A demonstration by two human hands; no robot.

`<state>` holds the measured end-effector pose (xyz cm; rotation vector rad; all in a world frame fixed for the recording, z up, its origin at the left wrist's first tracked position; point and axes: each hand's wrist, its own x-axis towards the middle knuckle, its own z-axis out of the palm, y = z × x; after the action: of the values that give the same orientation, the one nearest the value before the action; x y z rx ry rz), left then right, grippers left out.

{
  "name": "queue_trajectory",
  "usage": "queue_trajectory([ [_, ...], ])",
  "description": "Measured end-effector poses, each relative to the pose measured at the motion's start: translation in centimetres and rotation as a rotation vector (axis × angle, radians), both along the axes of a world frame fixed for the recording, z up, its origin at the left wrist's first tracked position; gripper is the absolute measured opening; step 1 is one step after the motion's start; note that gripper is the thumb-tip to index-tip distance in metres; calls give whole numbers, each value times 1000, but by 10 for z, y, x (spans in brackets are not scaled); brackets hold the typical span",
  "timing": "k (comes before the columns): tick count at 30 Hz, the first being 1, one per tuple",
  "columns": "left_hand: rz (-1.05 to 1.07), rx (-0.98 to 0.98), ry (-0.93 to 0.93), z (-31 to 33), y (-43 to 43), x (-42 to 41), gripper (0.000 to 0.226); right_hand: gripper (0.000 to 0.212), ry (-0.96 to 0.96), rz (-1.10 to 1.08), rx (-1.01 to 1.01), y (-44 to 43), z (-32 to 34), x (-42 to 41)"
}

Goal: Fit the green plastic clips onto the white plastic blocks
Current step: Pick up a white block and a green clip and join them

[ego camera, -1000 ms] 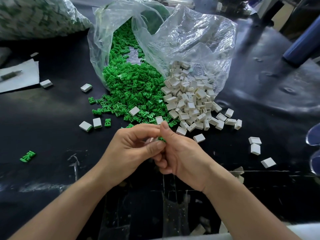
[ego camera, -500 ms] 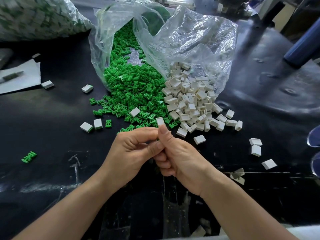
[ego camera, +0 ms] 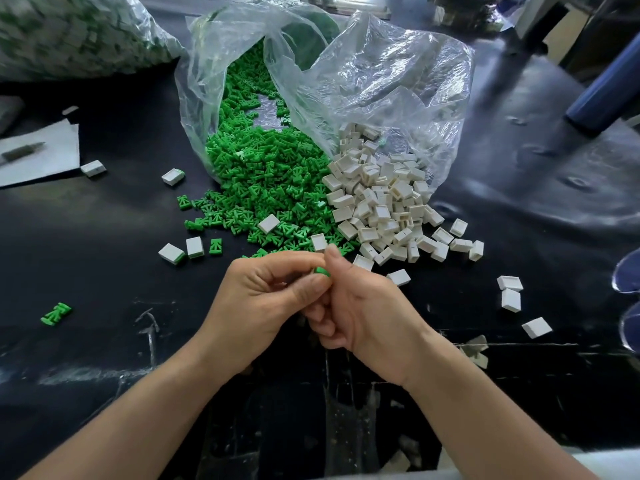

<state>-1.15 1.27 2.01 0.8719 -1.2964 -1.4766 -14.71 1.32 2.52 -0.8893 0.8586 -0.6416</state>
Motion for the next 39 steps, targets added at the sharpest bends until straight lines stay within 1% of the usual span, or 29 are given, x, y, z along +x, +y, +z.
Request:
queue_trajectory([
  [3, -30, 46, -15, 1, -1, 2, 17, 54, -5, -1, 33, -1, 2, -2],
  [7, -49, 121, 17, 0, -4, 4, 24, 56, 35, -4, 22, -1, 2, -2],
  [11, -53, 151, 22, 2, -4, 4, 24, 48, 133, -21, -88, 1, 1, 0],
  [13, -60, 170, 18, 3, -5, 4, 26, 54, 177, -22, -122, 1, 1, 0],
  [15, -67, 191, 11, 3, -6, 4, 26, 70, 225, -11, -147, 0, 1, -2],
  [16, -71, 201, 14, 3, -6, 5, 26, 72, 251, -10, -169, 0, 0, -2],
  [19, -61, 212, 28, 3, -5, 4, 26, 61, 322, -32, -236, 3, 1, -1],
  [21, -41, 208, 27, 2, -3, 2, 25, 70, 371, -38, -273, 4, -1, 0],
  [23, -7, 219, 45, 2, -1, 0, 24, 72, 383, -57, -287, 5, -2, 2],
  [27, 44, 239, 67, 2, 0, -3, 24, 70, 358, -82, -287, 6, -3, 4],
  [31, 47, 215, 53, 3, 2, -3, 22, 50, 351, -97, -302, 6, -4, 5],
  [34, 42, 209, 58, 3, 2, -3, 21, 48, 349, -95, -350, 7, -6, 4],
  [37, 40, 221, 58, 4, 2, -4, 16, 41, 370, -103, -378, 7, -5, 4],
  [39, 42, 234, 66, 6, 3, -4, 15, 42, 385, -113, -394, 8, -7, 5],
])
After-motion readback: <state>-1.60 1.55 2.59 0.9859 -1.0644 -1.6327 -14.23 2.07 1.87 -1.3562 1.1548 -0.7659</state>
